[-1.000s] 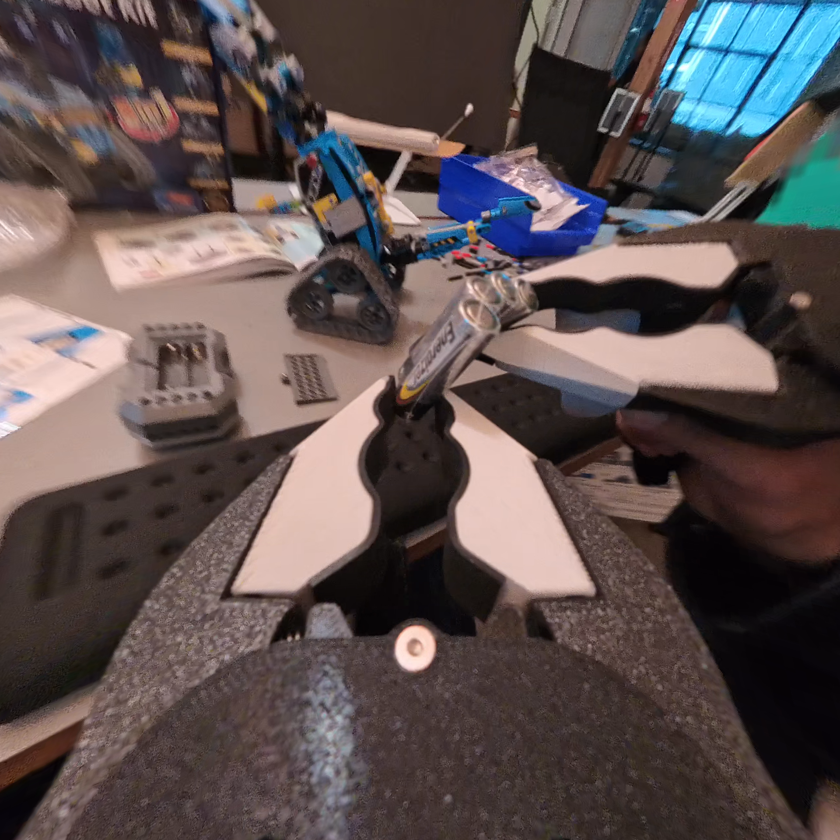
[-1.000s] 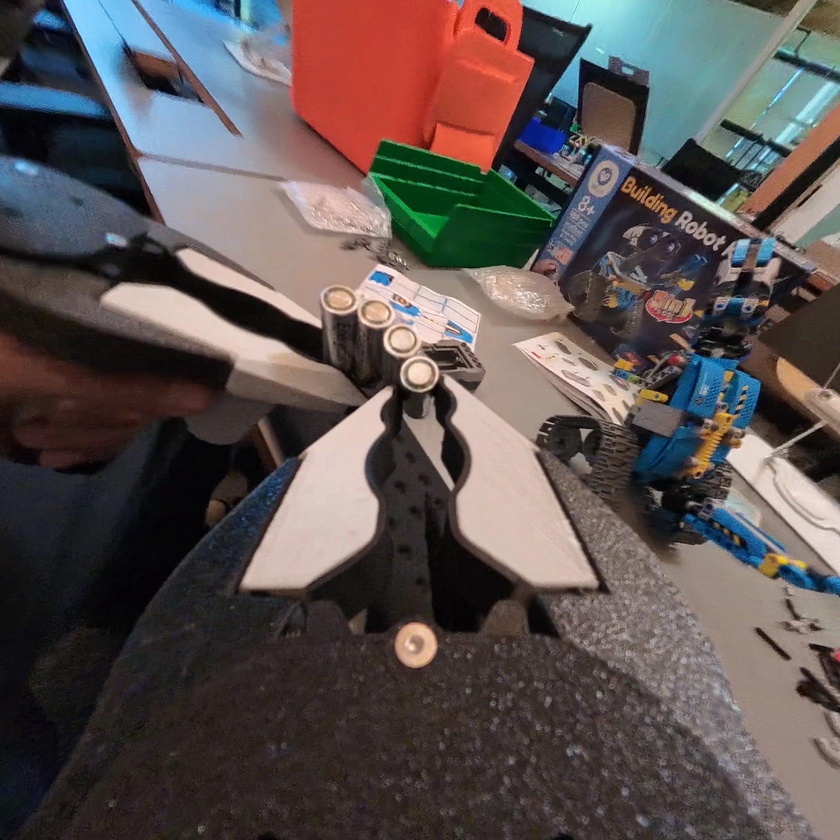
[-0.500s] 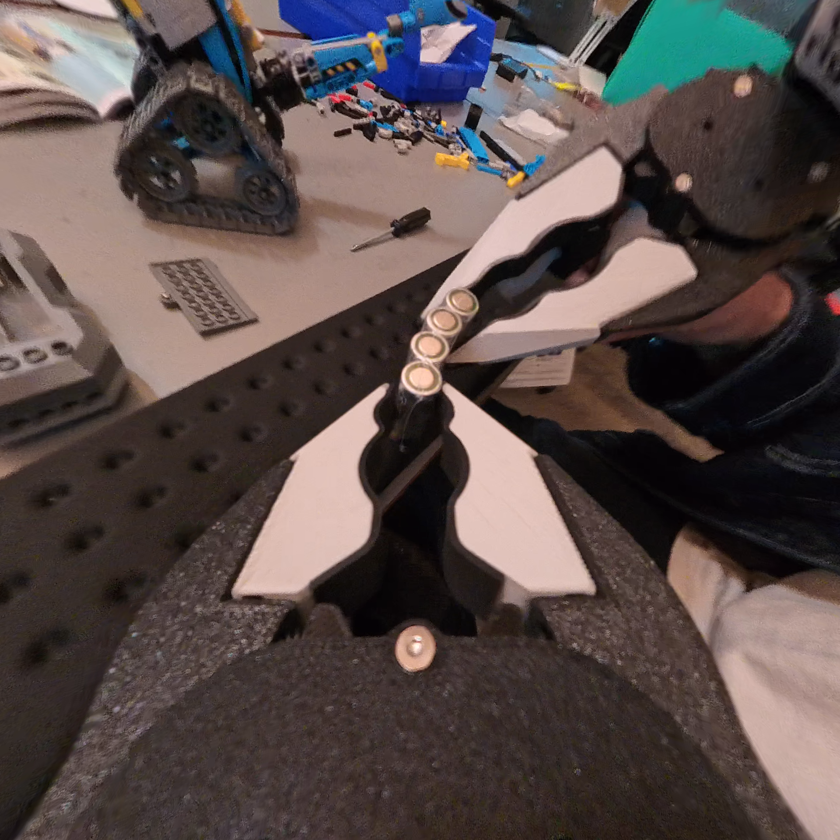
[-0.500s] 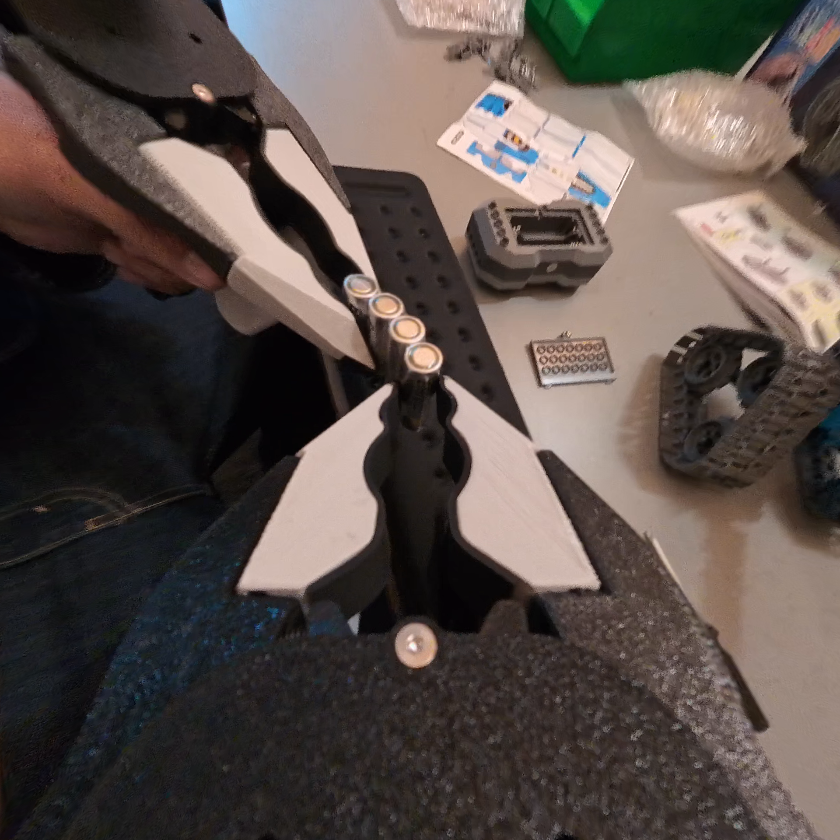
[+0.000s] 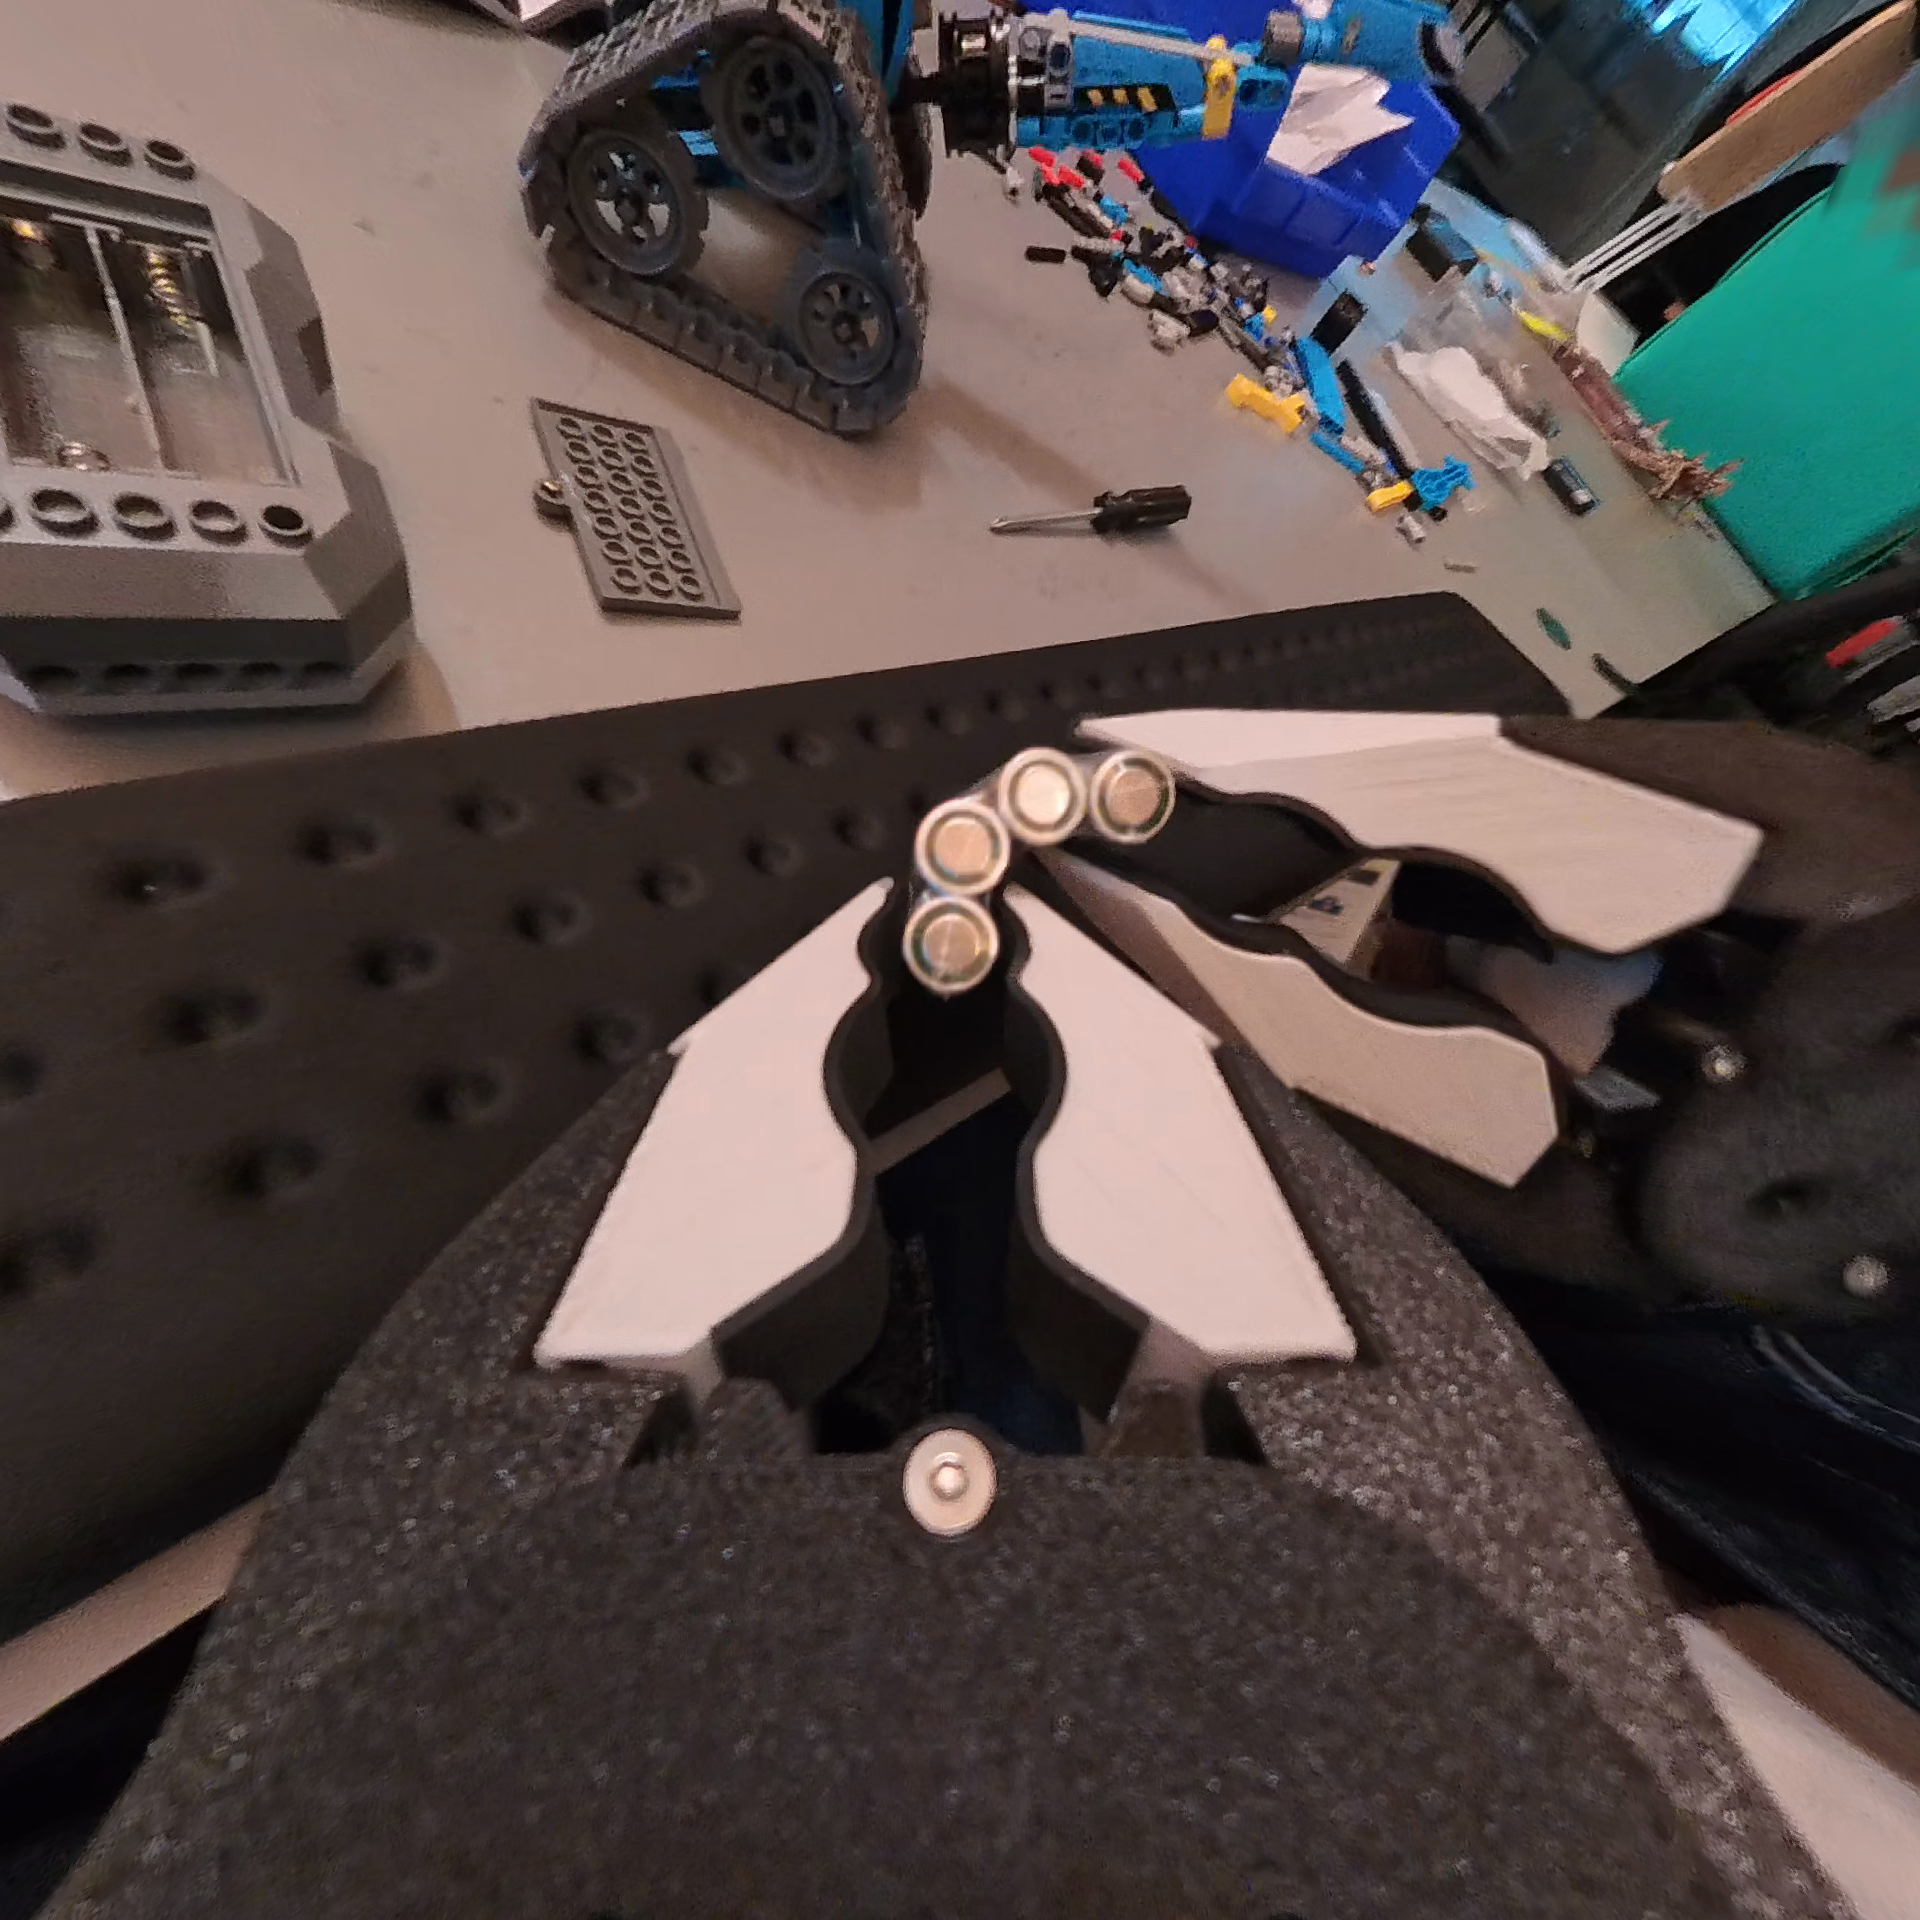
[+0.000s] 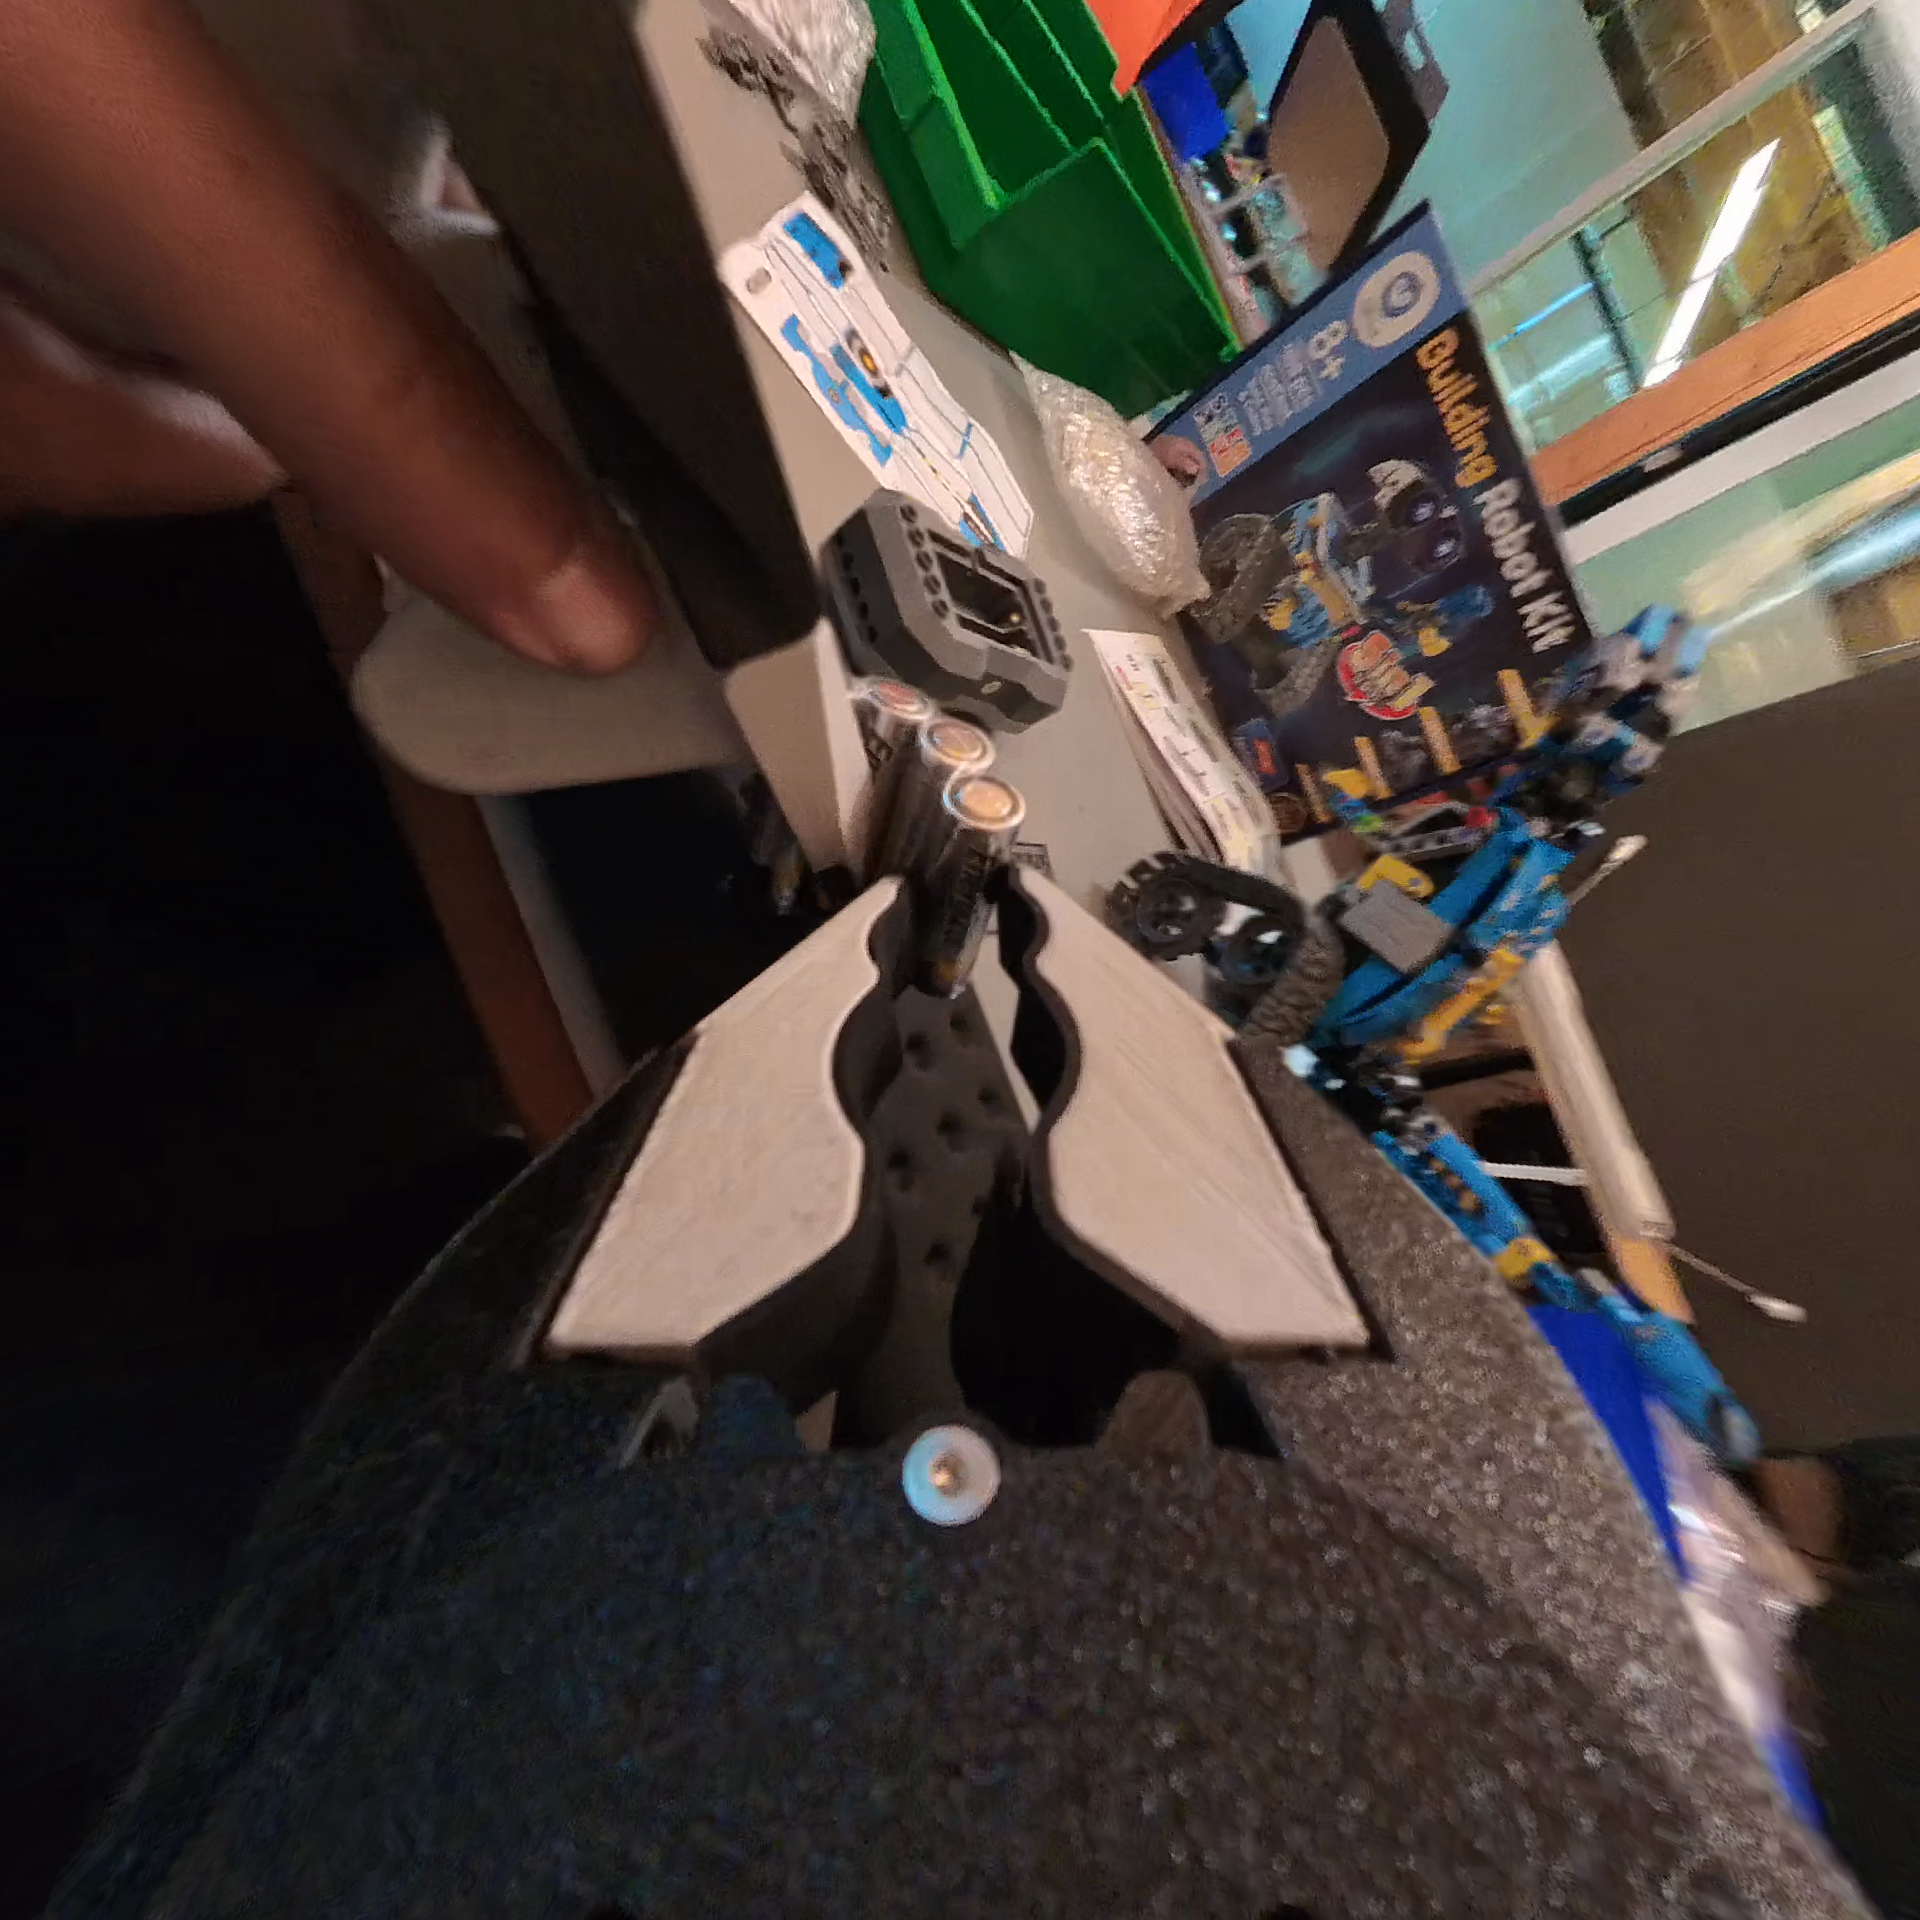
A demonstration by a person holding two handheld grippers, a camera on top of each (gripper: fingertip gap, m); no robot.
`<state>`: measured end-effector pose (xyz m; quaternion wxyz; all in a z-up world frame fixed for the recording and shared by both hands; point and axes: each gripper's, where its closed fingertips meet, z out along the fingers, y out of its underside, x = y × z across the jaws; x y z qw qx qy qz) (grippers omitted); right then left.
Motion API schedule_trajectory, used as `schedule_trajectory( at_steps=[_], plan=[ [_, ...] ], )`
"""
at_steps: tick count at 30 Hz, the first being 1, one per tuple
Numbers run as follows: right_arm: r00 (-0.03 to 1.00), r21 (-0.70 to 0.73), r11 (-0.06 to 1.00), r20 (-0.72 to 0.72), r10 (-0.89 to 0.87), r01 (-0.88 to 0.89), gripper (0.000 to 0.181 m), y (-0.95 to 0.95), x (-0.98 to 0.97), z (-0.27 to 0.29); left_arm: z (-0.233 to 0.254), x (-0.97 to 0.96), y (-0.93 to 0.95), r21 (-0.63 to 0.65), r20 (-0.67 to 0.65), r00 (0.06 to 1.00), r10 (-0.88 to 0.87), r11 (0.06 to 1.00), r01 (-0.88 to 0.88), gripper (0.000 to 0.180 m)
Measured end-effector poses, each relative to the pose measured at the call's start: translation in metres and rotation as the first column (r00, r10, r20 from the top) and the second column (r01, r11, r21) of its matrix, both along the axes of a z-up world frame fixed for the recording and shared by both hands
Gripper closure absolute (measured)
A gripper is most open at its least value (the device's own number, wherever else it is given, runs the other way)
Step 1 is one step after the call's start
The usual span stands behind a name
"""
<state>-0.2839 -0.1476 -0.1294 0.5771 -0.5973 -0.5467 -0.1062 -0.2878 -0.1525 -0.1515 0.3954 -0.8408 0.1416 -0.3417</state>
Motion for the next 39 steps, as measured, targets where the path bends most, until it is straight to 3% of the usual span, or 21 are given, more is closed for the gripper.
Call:
schedule_trajectory(
  at_steps=[2,5,12,16,21,22,25,27,28,29,33,39],
  plan=[
    [1.0,0.048,0.999,0.023,-0.021,0.02,0.169,0.0,-0.004,0.002,-0.003,0.0,0.001,-0.006,-0.002,1.0,0.006,1.0,-0.006,0.169],
    [1.0,-0.009,1.0,-0.025,-0.001,0.001,0.168,0.0,-0.007,0.003,-0.004,-0.001,0.0,0.001,-0.009,1.0,-0.007,1.0,0.007,0.169],
    [0.973,-0.324,0.934,-0.214,0.085,-0.152,0.169,-0.001,0.0,0.003,-0.002,0.002,0.0,0.073,-0.077,0.994,-0.083,0.993,0.089,0.168],
    [0.909,-0.585,0.723,-0.389,0.148,-0.368,0.169,-0.007,0.008,0.0,0.0,0.007,-0.003,0.127,-0.131,0.976,-0.174,0.973,0.19,0.168],
    [0.815,-0.758,0.309,-0.564,0.132,-0.574,0.169,-0.015,0.018,0.002,0.005,0.016,-0.012,0.179,-0.179,0.941,-0.288,0.93,0.319,0.167],
    [0.813,-0.769,0.27,-0.569,0.124,-0.58,0.168,-0.012,0.019,0.001,0.008,0.016,-0.011,0.191,-0.173,0.94,-0.295,0.926,0.326,0.168],
    [0.818,-0.744,0.342,-0.533,0.216,-0.575,0.167,-0.011,0.02,0.0,0.013,0.013,-0.011,0.182,-0.172,0.931,-0.323,0.918,0.352,0.168],
    [0.844,-0.711,0.456,-0.466,0.265,-0.536,0.169,-0.004,0.031,0.003,0.013,0.008,-0.008,0.183,-0.207,0.927,-0.314,0.918,0.351,0.168],
    [0.857,-0.691,0.508,-0.446,0.259,-0.514,0.155,0.003,0.041,0.008,0.013,0.005,-0.006,0.186,-0.231,0.923,-0.307,0.918,0.351,0.168],
    [0.872,-0.674,0.56,-0.43,0.233,-0.482,0.145,0.013,0.055,0.014,0.012,0.003,-0.004,0.187,-0.245,0.92,-0.306,0.916,0.354,0.168],
    [0.964,-0.642,0.739,-0.264,0.036,-0.203,0.147,0.077,0.136,0.003,0.004,0.002,-0.002,0.157,-0.266,0.902,-0.341,0.908,0.389,0.167],
    [0.991,-0.701,0.712,-0.123,-0.061,-0.043,0.15,0.115,0.175,-0.045,0.005,0.005,0.007,0.021,-0.001,0.948,-0.32,0.947,0.32,0.168]
  ],
)
